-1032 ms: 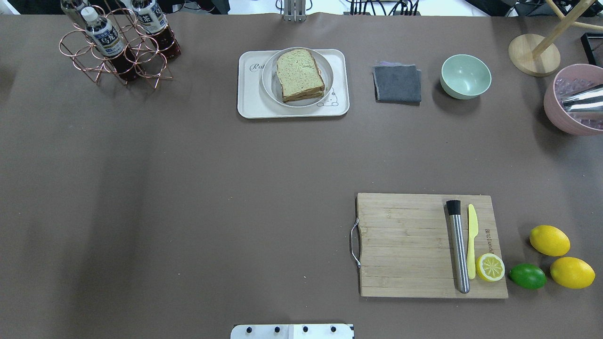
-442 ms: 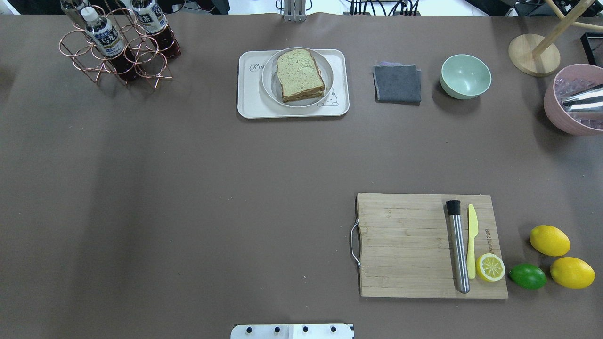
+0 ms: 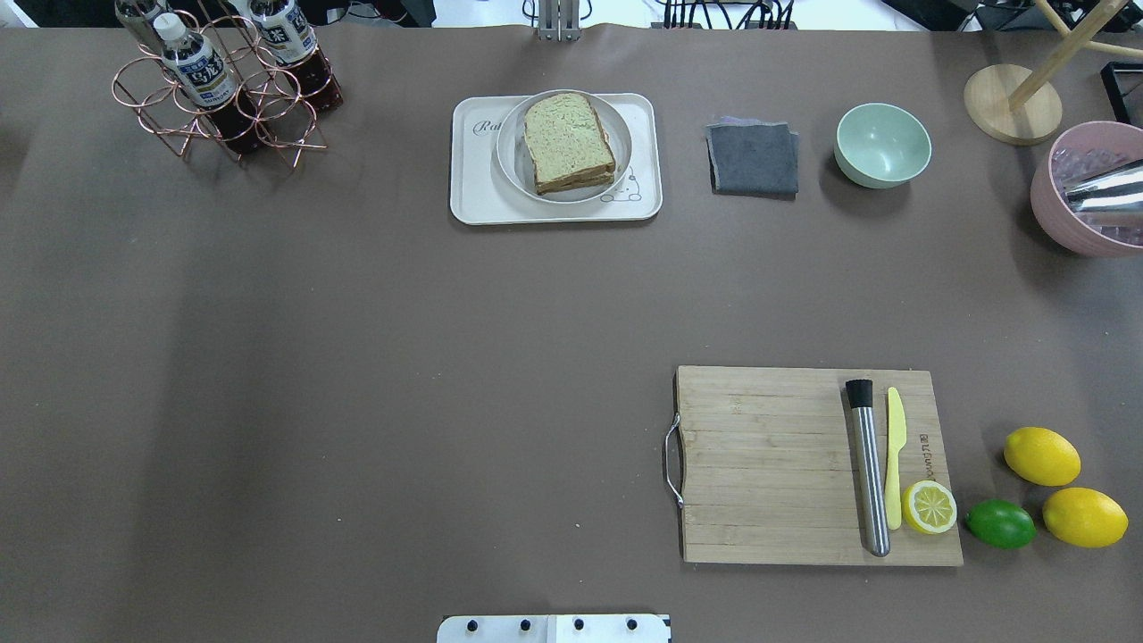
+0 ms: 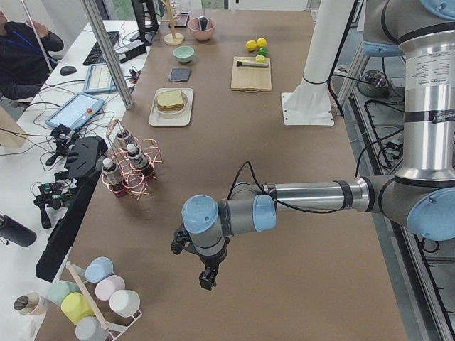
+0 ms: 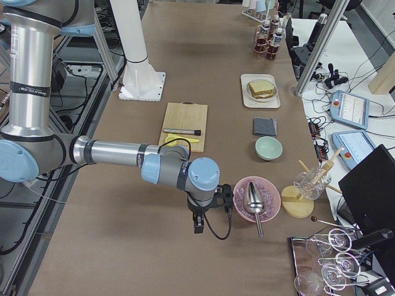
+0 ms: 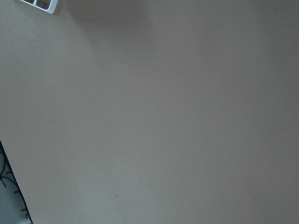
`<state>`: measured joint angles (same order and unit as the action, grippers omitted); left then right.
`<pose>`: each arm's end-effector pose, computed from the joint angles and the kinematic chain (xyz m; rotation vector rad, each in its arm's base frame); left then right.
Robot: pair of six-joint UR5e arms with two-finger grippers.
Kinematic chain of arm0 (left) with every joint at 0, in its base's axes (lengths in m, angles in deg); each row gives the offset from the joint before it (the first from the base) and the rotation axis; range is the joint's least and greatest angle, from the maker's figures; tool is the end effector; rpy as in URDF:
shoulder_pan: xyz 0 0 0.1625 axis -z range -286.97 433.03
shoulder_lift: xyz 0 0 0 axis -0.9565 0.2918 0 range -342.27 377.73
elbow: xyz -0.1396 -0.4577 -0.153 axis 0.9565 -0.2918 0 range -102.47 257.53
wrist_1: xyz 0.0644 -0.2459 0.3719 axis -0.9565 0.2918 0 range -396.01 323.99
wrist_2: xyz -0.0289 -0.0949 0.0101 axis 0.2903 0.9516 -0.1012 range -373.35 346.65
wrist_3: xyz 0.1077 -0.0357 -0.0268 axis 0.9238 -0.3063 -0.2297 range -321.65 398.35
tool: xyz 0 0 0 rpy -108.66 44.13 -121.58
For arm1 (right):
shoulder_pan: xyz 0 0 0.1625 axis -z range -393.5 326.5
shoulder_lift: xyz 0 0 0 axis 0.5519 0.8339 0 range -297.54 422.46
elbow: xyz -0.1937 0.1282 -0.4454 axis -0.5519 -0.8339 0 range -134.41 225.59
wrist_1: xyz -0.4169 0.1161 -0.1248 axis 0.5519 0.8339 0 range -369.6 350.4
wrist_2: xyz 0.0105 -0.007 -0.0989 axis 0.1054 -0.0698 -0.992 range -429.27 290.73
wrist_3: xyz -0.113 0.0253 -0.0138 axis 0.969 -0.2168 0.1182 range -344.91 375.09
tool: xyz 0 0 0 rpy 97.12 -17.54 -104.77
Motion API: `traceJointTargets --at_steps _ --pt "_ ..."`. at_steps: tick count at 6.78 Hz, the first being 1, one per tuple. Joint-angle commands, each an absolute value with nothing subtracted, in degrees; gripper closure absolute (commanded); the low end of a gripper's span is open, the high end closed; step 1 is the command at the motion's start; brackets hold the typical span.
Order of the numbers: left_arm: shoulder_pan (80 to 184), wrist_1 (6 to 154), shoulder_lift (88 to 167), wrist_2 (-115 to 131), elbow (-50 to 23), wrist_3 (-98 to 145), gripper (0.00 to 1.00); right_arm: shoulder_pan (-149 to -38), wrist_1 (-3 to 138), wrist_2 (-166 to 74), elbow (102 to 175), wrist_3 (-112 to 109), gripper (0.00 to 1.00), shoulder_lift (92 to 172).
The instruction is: Make sandwich and place on tray
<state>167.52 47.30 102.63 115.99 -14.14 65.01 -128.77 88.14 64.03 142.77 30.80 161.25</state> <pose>-0.0959 -0.4611 0.7949 0.0206 0.7081 0.3100 0.0933 -0.4311 0.7710 -0.0156 -0.7700 -0.1115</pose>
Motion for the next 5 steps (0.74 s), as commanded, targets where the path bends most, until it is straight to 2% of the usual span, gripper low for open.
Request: traceJointTargets --at_steps 1,5 --pt "167.34 45.57 102.72 121.28 -12.3 60.62 0.01 -128.77 88.31 65.73 142.54 30.73 0.0 161.6" --pt "167.34 45.82 102.63 120.51 -10.71 60.06 0.01 -128.6 88.04 66.26 142.19 30.91 0.0 162.04"
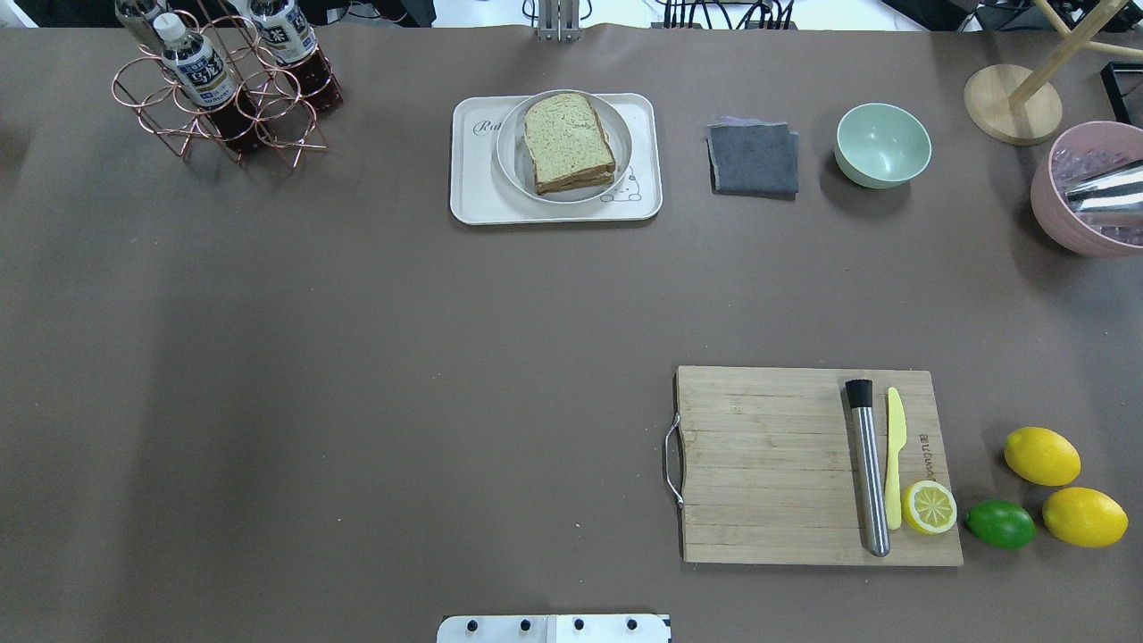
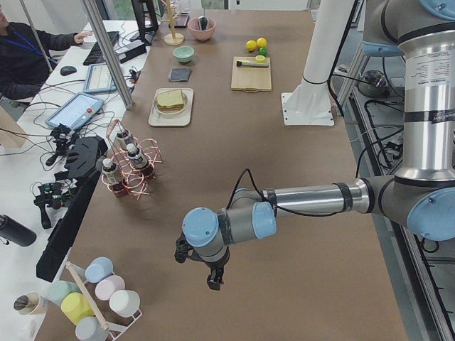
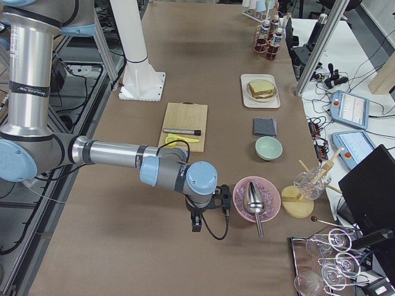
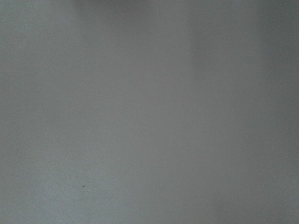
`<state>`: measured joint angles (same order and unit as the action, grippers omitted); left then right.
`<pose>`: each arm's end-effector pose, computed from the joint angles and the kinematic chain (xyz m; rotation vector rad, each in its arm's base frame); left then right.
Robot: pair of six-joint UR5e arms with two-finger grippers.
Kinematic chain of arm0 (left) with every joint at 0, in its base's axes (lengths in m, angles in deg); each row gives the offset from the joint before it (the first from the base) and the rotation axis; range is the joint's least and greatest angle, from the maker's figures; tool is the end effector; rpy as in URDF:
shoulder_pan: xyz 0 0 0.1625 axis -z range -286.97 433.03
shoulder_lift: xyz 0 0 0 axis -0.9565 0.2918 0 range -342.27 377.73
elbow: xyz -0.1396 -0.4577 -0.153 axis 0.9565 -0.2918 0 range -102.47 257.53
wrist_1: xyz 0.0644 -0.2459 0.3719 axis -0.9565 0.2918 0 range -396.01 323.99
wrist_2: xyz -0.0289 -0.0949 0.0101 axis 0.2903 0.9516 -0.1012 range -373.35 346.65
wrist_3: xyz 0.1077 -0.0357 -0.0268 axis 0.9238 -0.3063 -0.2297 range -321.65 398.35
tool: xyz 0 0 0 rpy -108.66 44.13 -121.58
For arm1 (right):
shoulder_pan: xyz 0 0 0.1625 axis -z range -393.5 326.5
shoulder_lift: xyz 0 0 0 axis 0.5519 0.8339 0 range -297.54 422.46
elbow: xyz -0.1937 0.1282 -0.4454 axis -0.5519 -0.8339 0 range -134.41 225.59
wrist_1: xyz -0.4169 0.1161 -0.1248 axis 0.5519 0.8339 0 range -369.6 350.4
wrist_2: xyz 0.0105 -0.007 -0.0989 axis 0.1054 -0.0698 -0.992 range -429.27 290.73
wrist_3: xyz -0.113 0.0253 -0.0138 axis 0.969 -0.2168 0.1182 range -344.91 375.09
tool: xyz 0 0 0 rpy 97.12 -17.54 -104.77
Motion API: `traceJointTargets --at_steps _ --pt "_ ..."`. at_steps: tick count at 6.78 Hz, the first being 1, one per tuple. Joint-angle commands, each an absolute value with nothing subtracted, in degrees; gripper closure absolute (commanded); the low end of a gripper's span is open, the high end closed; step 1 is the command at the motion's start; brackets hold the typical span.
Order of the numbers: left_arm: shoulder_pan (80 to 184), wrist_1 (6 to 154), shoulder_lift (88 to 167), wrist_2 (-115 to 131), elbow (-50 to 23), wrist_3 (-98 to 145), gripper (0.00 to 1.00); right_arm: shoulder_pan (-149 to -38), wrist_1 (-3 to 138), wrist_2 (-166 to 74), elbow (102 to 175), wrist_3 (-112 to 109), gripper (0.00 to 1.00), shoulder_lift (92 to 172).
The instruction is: Make sandwich and place on tray
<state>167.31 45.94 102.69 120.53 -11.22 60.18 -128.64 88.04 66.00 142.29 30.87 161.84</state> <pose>-0.0867 -0.4541 0.8161 -0.0597 0.7968 0.1940 0.0889 -0.4250 0.7769 -0.0249 -0.8060 -0.1044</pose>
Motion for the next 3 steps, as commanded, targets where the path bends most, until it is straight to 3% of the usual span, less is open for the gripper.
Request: traceJointTargets --at_steps 1,3 --pt "167.25 45.73 102.63 120.42 -10.19 60.06 0.01 -128.6 88.04 66.26 142.01 30.99 0.0 162.04" --pt "167.34 45.9 103.25 120.42 -10.1 60.23 0.01 -128.33 87.95 66.17 141.05 31.0 0.0 162.04"
